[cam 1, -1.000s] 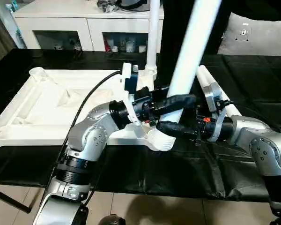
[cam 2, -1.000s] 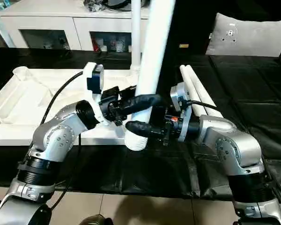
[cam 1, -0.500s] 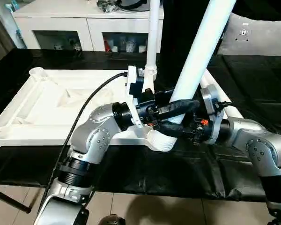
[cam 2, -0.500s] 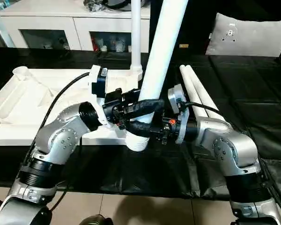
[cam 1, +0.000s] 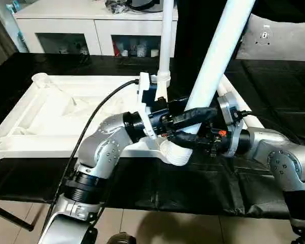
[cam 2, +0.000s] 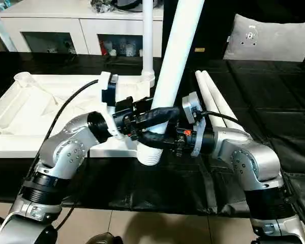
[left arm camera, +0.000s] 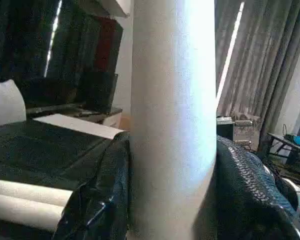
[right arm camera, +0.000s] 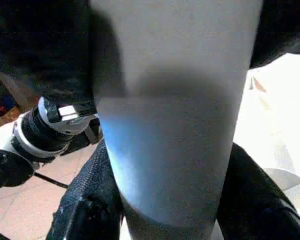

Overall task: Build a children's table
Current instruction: Pick table leg

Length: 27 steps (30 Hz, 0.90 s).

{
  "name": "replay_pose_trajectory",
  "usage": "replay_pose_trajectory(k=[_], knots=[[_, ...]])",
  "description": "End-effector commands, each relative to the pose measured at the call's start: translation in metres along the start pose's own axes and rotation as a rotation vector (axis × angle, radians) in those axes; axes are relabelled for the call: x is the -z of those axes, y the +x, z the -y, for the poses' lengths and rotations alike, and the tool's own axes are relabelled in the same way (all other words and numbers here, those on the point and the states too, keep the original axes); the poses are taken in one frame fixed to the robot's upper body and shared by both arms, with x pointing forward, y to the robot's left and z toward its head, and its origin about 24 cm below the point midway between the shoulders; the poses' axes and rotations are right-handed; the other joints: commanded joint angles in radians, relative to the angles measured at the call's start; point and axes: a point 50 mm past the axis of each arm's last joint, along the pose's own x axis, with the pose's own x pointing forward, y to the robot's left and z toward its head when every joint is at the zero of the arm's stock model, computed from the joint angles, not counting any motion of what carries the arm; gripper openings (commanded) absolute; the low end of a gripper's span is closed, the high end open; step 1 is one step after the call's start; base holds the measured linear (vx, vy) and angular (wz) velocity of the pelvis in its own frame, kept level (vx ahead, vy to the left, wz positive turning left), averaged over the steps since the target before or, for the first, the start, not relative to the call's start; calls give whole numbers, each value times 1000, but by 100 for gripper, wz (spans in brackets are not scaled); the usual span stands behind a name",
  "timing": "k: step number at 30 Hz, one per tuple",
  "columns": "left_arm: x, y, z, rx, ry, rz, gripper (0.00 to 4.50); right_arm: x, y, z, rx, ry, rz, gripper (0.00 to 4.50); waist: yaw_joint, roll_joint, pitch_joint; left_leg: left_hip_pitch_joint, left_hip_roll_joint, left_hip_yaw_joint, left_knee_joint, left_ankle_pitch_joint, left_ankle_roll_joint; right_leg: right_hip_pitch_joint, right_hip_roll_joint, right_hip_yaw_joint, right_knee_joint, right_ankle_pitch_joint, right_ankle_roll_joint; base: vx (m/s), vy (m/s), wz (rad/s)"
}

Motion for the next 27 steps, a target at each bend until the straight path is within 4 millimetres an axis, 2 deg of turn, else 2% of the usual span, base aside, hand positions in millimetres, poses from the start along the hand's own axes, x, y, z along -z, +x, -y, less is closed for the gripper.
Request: replay_pose_trajectory(k=[1, 4, 5, 7, 10, 12, 15, 18, 24, 27], knots=[[-1, 1, 5, 40, 14, -26, 259, 3, -3, 2, 31, 20, 0, 196, 1, -19, -75, 27, 61, -24, -61, -137, 46, 42, -91, 49, -77, -197, -178, 0, 0, 0], [0, 1, 13, 92, -3, -36, 265, 6, -2, 3, 52, 21, 2, 196, 1, -19, -75, 27, 62, -25, -61, -135, 48, 41, -90, 49, -75, -184, -182, 0, 0, 0], [1, 1, 16, 109, 5, -57, 279, 9, 0, 5, 76, 15, -11, 195, 1, -15, -75, 27, 63, -25, -62, -141, 46, 41, -90, 49, -76, -190, -182, 0, 0, 0], [3, 1, 19, 123, 16, -85, 302, 13, 2, 7, 100, 4, -31, 195, 0, -15, -74, 28, 63, -26, -64, -156, 34, 39, -91, 49, -76, -205, -179, 0, 0, 0], [5, 1, 21, 138, 40, -127, 312, 16, 6, 10, 133, -27, -28, 194, -2, -16, -72, 28, 62, -26, -66, -170, 23, 39, -90, 50, -79, -225, -171, 0, 0, 0], [5, 2, 22, 140, 62, -141, 342, 16, 9, 13, 168, -57, -20, 194, -2, -13, -72, 29, 62, -26, -66, -175, 19, 37, -91, 51, -78, -229, -168, 0, 0, 0], [-1, 5, 23, 129, 54, -85, 349, 16, 16, 21, 275, -72, 3, 194, -4, -14, -71, 29, 62, -26, -68, -174, 13, 35, -91, 51, -78, -223, -171, 0, 0, 0], [-1, 7, 25, 129, 56, -81, 384, 16, 19, 24, 309, -87, -12, 193, -4, -13, -74, 31, 63, -27, -67, -173, 11, 37, -90, 50, -74, -201, -174, 0, 0, 0], [4, 12, 30, 148, 51, -97, 387, 18, 26, 26, 334, -139, -53, 193, -8, -13, -72, 29, 61, -26, -68, -179, 16, 39, -90, 51, -76, -201, -169, 0, 0, 0], [3, 12, 32, 163, -15, -49, 387, 20, 28, 27, 347, -145, -37, 193, -12, -13, -72, 29, 61, -25, -68, -186, 16, 38, -90, 52, -76, -204, -174, 0, 0, 0]])
